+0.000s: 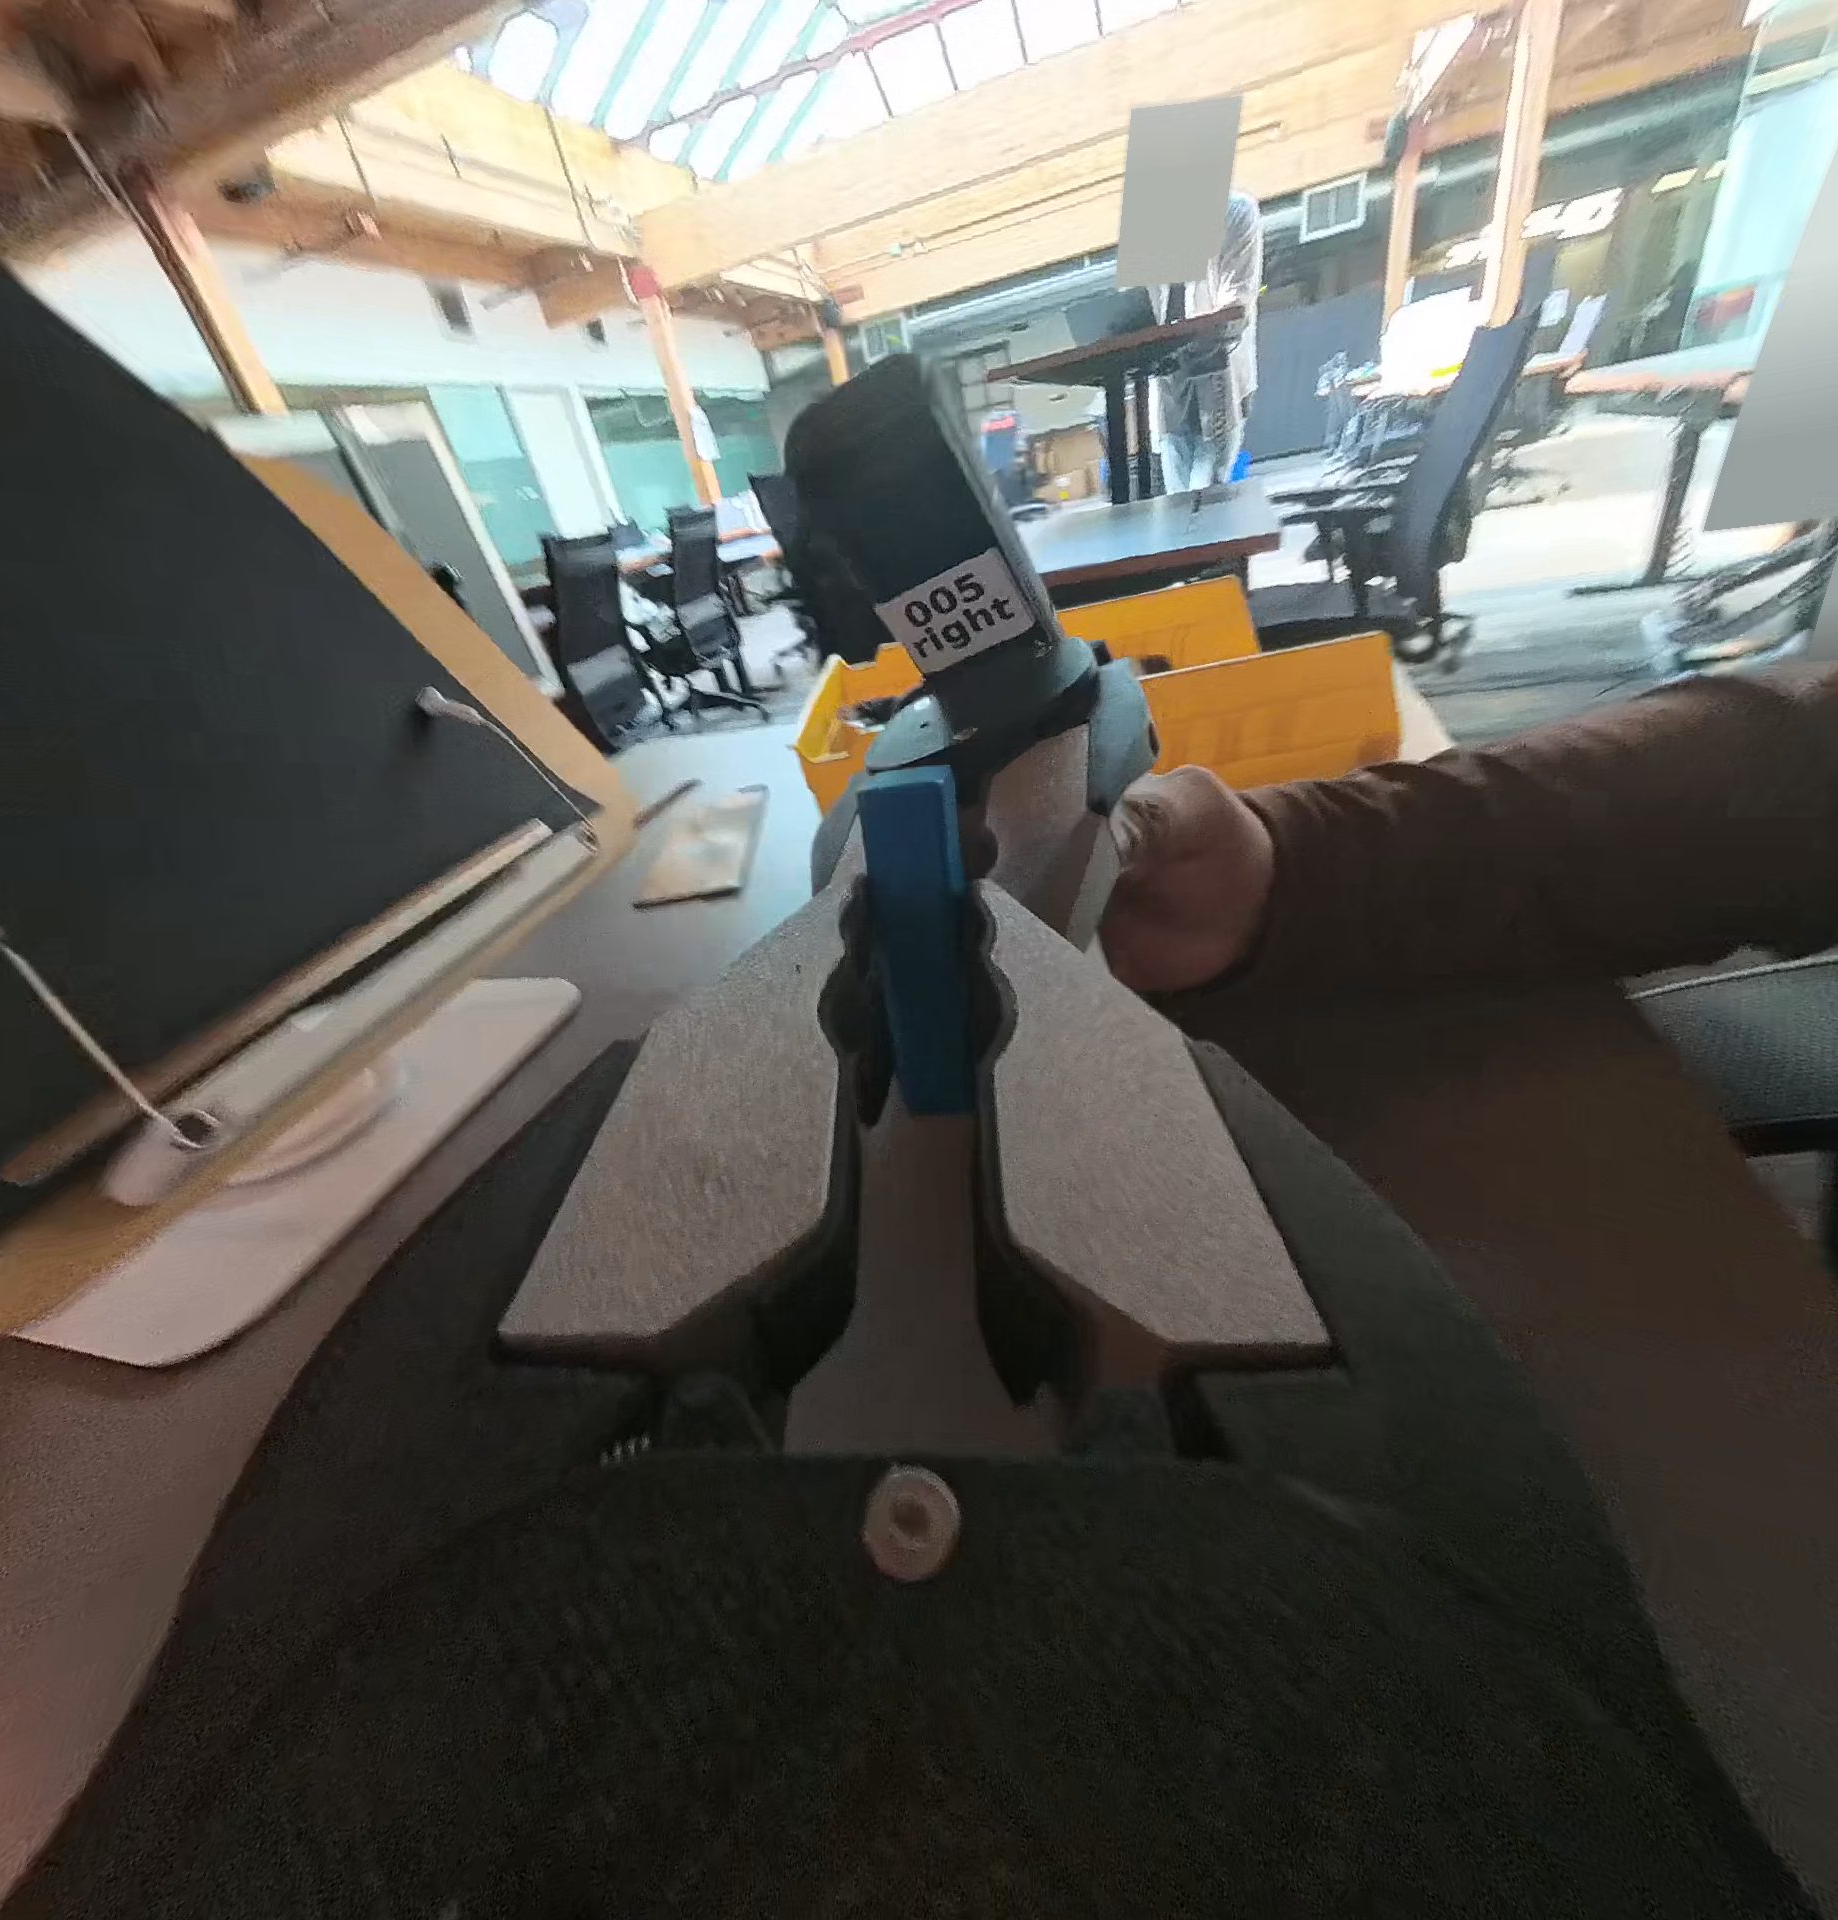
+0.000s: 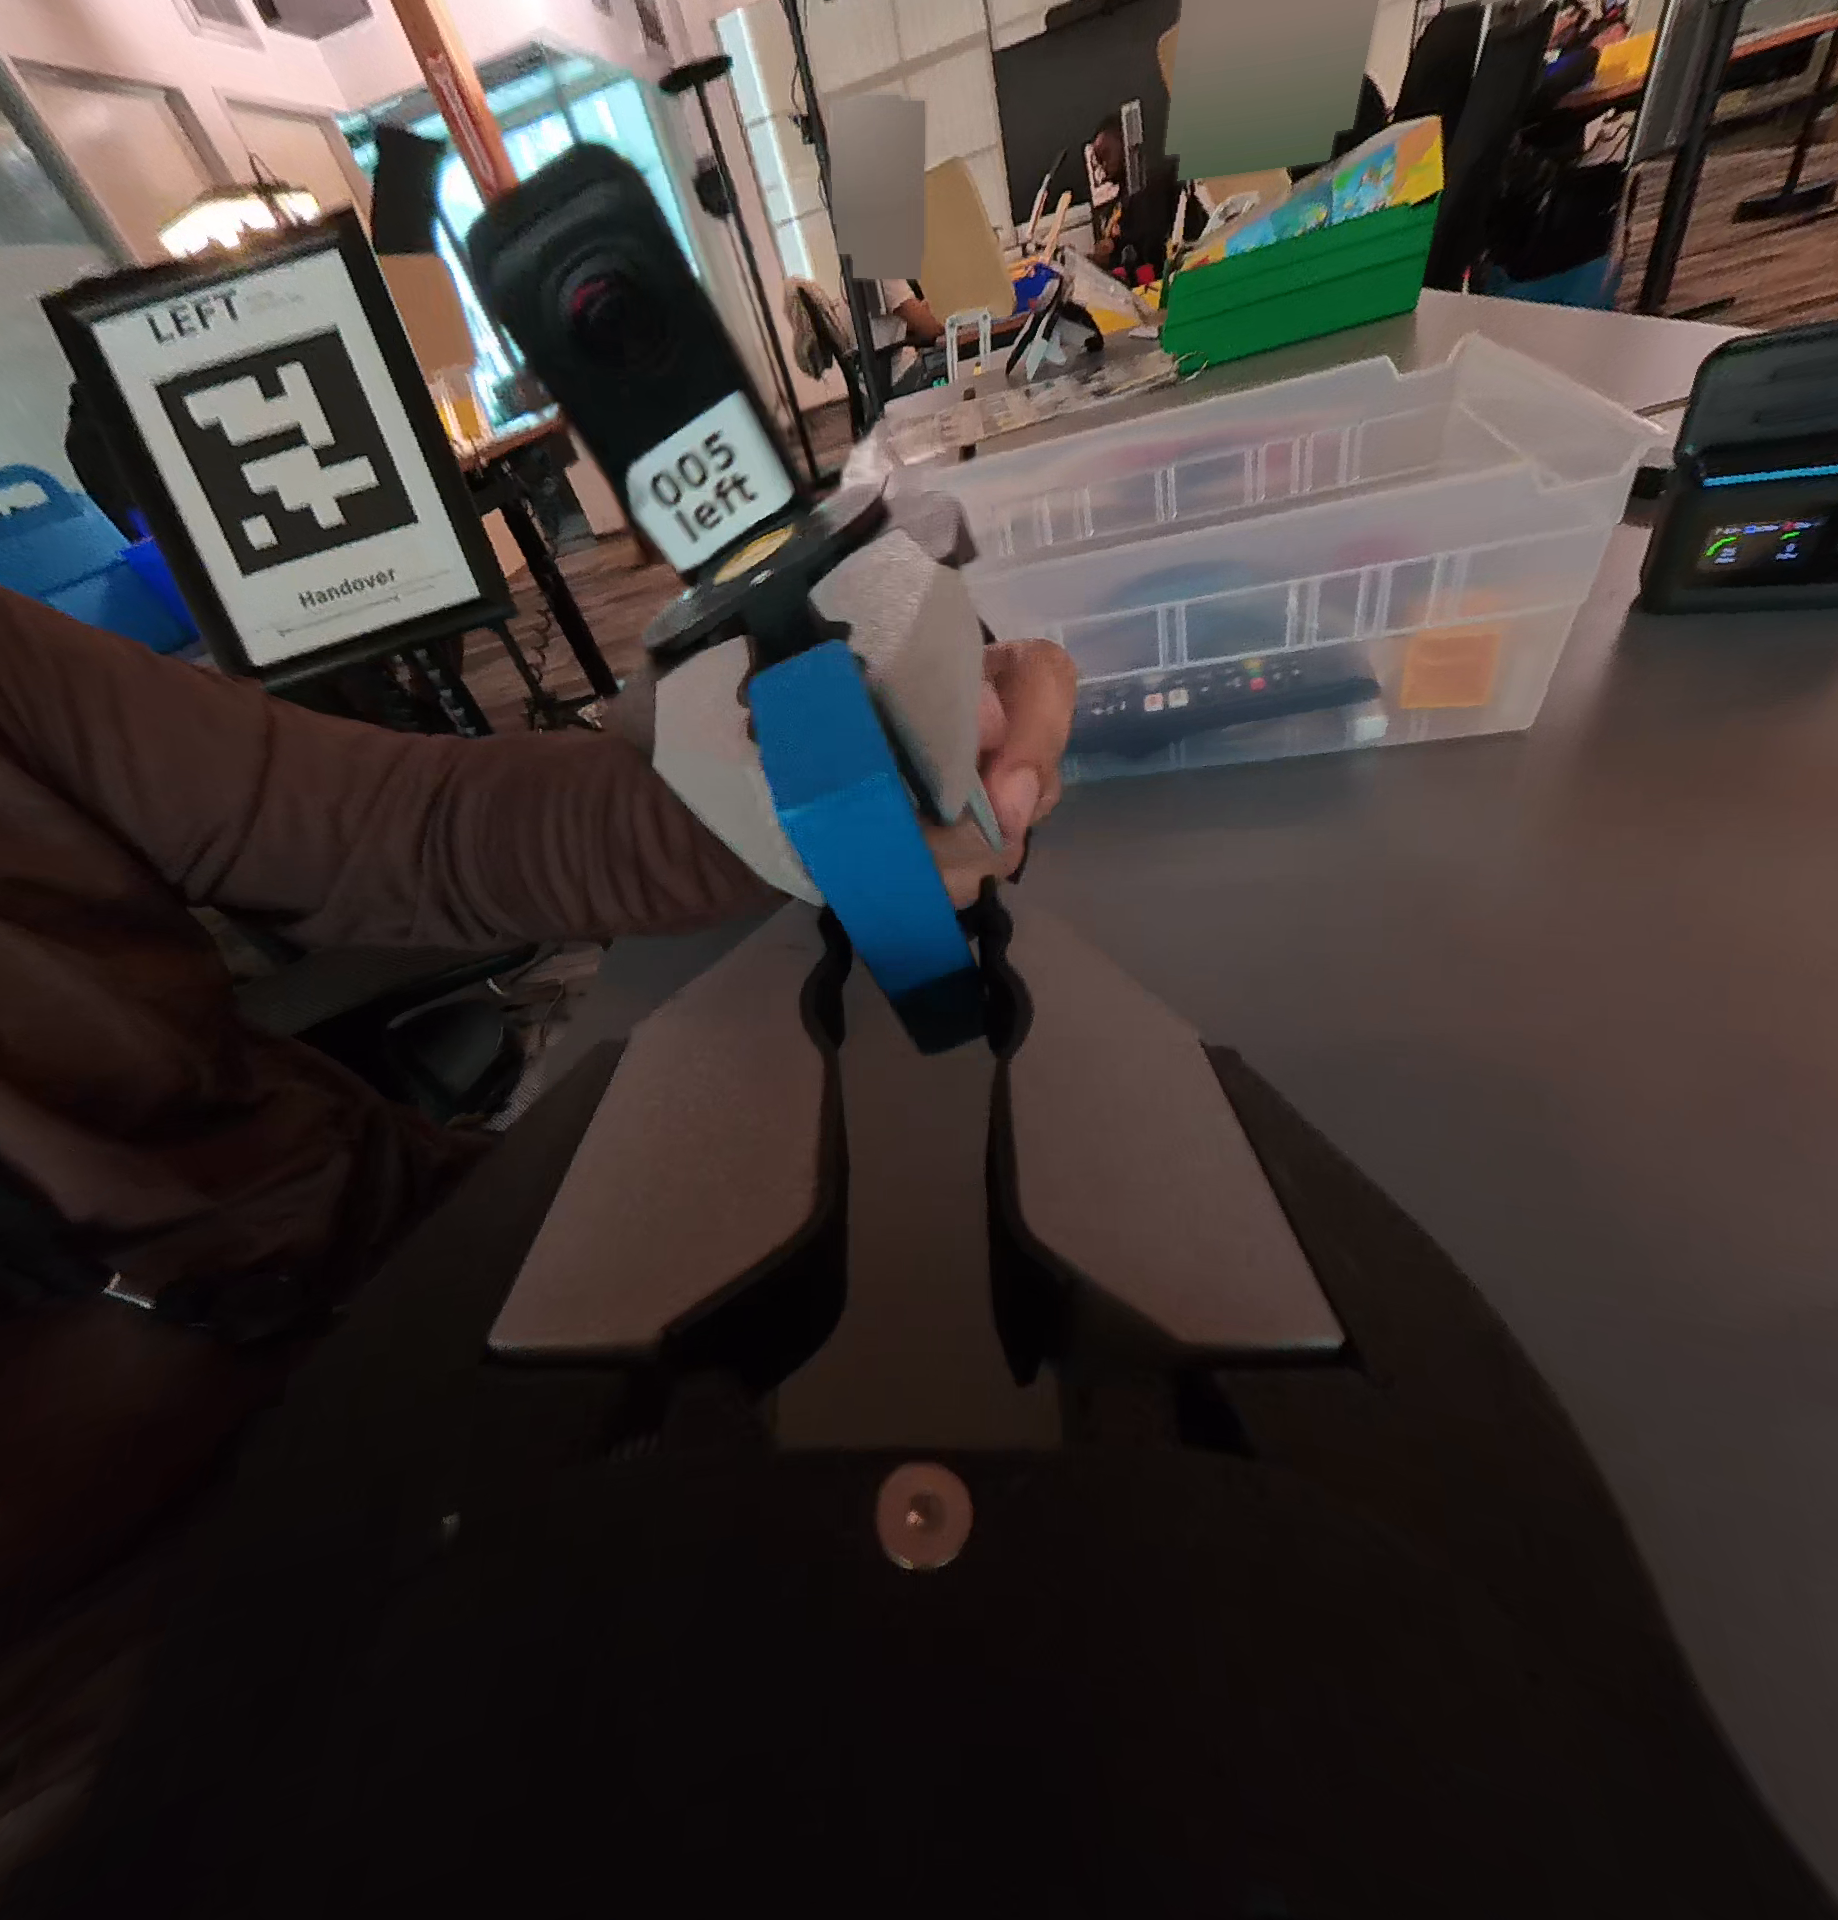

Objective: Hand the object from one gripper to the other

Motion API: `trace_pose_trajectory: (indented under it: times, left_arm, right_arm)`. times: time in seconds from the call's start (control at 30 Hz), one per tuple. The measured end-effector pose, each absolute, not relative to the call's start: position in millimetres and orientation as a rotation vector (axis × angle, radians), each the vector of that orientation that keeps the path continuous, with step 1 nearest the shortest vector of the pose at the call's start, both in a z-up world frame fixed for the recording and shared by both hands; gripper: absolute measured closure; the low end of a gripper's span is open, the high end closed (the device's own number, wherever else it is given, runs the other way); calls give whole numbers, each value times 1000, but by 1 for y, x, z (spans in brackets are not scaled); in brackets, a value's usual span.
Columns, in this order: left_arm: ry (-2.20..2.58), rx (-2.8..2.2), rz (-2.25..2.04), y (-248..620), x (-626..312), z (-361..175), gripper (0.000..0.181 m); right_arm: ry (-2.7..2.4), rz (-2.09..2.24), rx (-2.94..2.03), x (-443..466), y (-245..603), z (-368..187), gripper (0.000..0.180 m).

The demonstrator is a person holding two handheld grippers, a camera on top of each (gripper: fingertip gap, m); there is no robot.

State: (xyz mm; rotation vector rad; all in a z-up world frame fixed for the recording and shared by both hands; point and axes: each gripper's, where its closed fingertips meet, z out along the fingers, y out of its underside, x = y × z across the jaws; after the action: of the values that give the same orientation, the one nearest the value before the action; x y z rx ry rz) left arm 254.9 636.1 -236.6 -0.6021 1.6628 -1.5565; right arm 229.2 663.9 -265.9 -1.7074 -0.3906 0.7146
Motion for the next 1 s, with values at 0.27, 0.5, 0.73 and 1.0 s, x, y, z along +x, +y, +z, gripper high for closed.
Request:
trace_pose_trajectory:
  times: [0.27,0.5,0.73,1.0]
  left_arm:
    - [1526,-527,-1084,666,268,-233,168]
    - [1590,-493,-684,684,284,-263,168]
    - [1612,-417,-492,685,288,-273,168]
    - [1612,-351,-320,682,289,-278,168]
  right_arm:
    - [-260,617,-1705,264,667,-264,156]
    - [-184,495,-1717,279,674,-265,145]
    - [-129,522,-1713,278,679,-266,133]
    - [-107,505,-1802,275,687,-283,149]
